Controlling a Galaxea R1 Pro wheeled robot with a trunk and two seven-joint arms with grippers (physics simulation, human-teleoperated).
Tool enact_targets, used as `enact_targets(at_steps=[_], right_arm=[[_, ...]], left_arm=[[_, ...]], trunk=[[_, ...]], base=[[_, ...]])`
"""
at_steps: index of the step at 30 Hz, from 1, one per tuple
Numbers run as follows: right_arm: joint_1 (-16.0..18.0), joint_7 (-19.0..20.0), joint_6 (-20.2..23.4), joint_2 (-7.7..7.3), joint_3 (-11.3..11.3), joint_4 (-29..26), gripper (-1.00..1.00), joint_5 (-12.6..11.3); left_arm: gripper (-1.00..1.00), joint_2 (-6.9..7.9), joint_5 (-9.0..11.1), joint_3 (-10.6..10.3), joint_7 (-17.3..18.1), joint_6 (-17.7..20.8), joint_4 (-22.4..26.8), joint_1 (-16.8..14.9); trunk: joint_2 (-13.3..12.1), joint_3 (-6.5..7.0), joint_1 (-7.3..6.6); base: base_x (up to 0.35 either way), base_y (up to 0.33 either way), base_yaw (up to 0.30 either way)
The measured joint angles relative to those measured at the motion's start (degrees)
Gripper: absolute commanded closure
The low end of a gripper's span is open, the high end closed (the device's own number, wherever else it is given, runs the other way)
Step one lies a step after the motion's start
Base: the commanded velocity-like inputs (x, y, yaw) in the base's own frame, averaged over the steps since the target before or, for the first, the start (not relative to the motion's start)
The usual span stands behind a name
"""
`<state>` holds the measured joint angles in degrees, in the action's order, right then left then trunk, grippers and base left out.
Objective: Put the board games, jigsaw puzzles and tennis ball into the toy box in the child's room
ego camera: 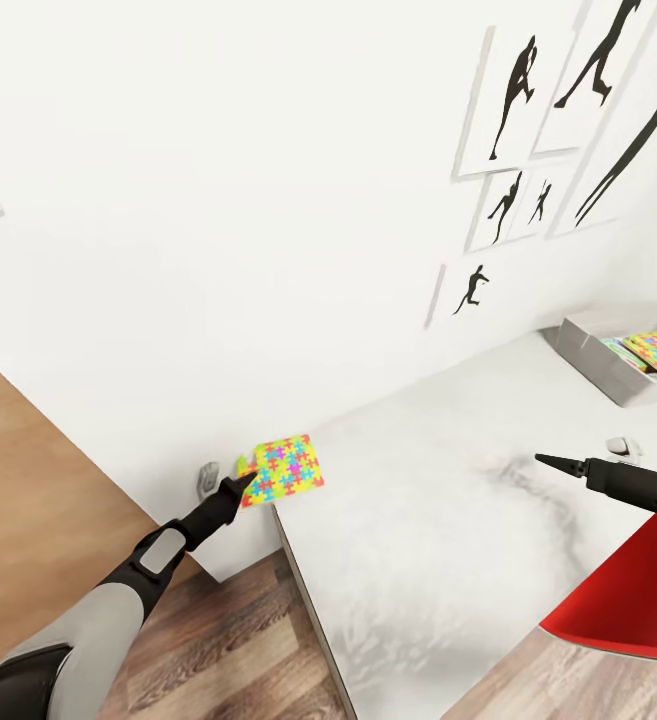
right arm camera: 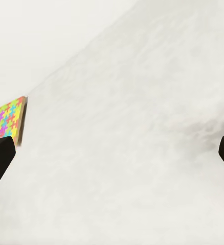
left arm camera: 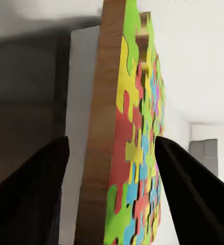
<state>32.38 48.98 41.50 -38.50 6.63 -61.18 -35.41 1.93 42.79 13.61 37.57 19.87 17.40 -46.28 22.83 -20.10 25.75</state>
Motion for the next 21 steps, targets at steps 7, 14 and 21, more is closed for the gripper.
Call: enact_targets(at_steps=[7, 14, 21], right_arm=[[0.0, 0.0, 0.0, 0.01, -0.05, 0.0, -1.0, 0.0], [0.0, 0.0, 0.0, 0.08, -0.06, -0.08, -1.0, 0.0], [0.0, -0.02, 0.0, 0.1, -0.11, -0.81, -1.0, 0.0]], left_arm=[[1.0, 0.15, 0.28, 0.13, 0.23, 0.05, 0.04, 0.0], [1.0, 0.28, -0.01, 0.14, 0.3, -0.08, 0.0, 0.04], [1.0, 0.34, -0.31, 0.28, 0.88, -0.25, -0.03, 0.08]], trunk=[[0.01, 0.0, -0.01], [0.0, 0.0, 0.0], [-0.01, 0.0, 0.0]], base=[[0.0, 0.0, 0.0], [0.0, 0.0, 0.0], [0.0, 0.0, 0.0]])
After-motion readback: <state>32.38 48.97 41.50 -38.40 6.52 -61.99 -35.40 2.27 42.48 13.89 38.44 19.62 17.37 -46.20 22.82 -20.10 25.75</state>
